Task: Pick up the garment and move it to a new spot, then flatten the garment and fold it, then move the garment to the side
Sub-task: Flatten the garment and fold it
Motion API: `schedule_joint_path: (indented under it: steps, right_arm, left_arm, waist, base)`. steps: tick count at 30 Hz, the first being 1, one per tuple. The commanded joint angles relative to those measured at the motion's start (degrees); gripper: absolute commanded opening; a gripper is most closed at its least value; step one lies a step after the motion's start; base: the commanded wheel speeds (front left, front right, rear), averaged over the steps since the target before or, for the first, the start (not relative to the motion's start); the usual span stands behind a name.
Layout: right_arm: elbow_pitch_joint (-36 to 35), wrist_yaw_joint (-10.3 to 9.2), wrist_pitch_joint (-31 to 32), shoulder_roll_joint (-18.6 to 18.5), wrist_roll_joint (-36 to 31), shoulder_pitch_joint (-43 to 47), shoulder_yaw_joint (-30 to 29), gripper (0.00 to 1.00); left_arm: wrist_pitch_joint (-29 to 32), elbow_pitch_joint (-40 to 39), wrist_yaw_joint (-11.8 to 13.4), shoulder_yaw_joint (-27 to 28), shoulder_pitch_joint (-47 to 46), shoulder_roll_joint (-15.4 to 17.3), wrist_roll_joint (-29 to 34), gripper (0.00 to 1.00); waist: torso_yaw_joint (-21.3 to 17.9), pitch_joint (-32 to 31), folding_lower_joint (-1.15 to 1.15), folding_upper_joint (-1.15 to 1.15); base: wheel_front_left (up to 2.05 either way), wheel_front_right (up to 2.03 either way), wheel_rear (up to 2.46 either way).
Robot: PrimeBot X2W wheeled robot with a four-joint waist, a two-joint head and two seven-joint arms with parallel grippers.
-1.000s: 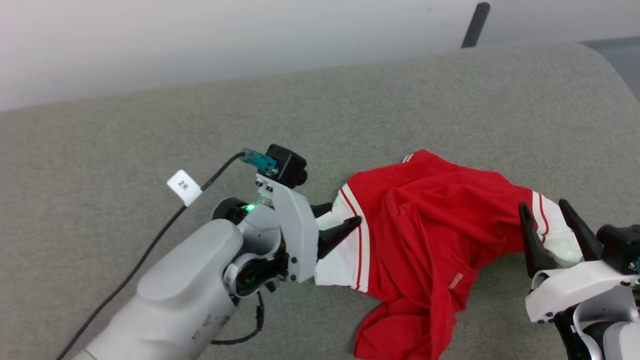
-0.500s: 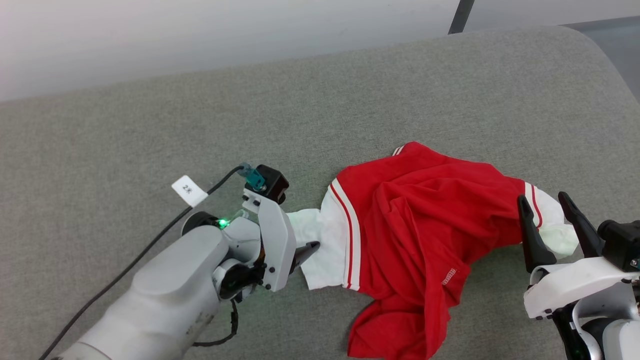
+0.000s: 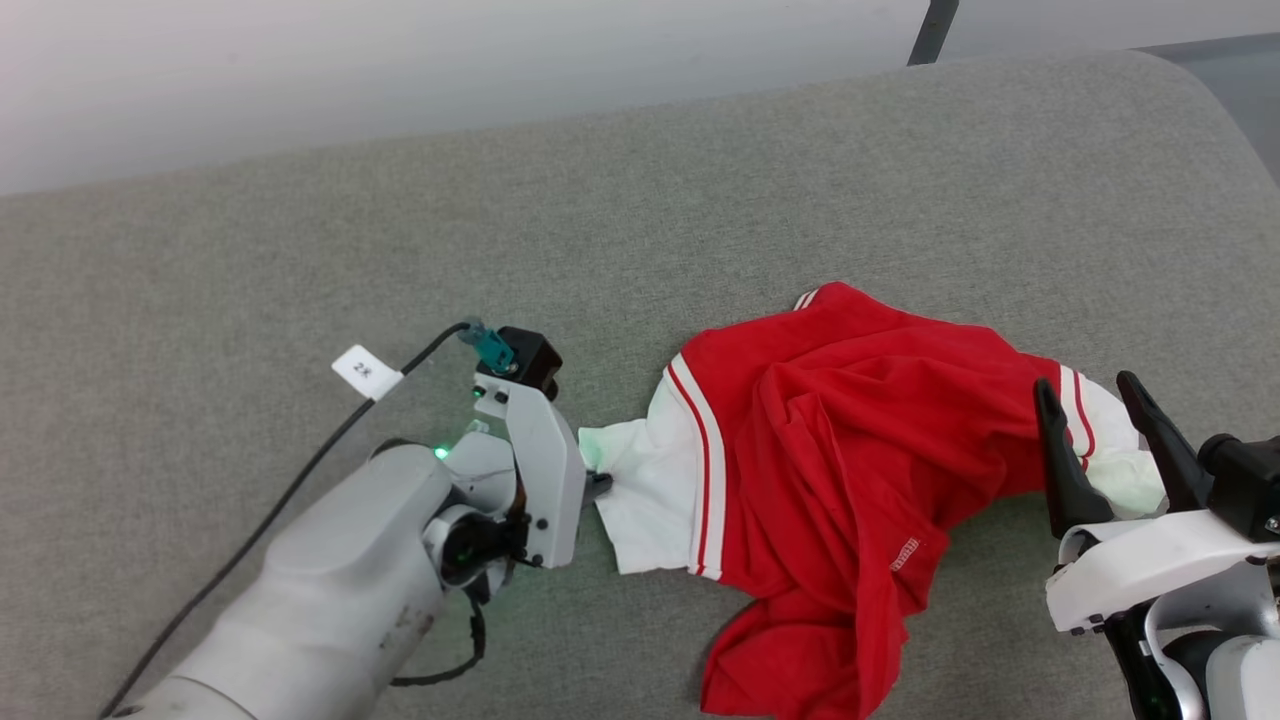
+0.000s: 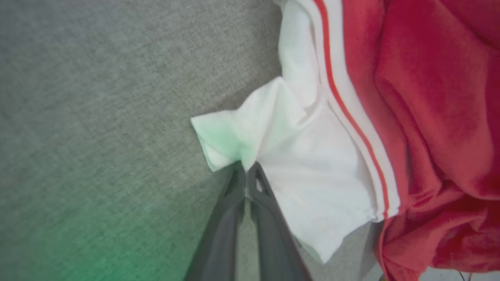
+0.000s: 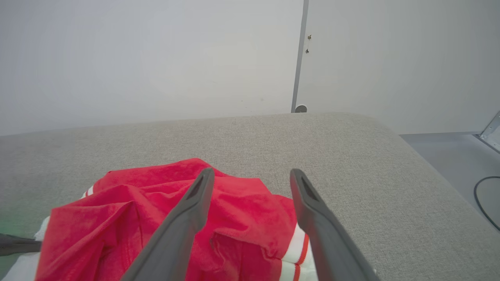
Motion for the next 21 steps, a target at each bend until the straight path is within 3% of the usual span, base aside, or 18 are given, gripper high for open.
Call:
schedule_joint_path:
  steps: [1,11,21]
  right_arm:
    - [-0.31,-0.04,-0.23,0.15,-0.07,0.24,-0.08,1.0]
    - [-0.5,-0.04,0.06,0.0,-0.94,1.04,-1.06,1.0]
    - [-2.12,-0.04,1.32,-1.31,-1.57,2.76,-1.96,1.0]
  left_arm:
    - [0.94,1.08,0.14,-1.03,1.7,-0.6,-0.52,0.0]
    - [-0.02,2.44,0.16,-0.43,-1.35,1.24,-1.83,0.0]
    - [-2.17,2.66,0.13,0.81,-3.34,4.92,-2.75,0.0]
  waist:
    - [0.16,0.05,0.0,0.0]
    - [2.18,-1.17,0.0,0.0]
    - [6.77,-5.0,0.0,0.0]
  base:
    - [0.0,0.0,0.0]
    - [0.0,0.0,0.0]
    - [0.0,0.0,0.0]
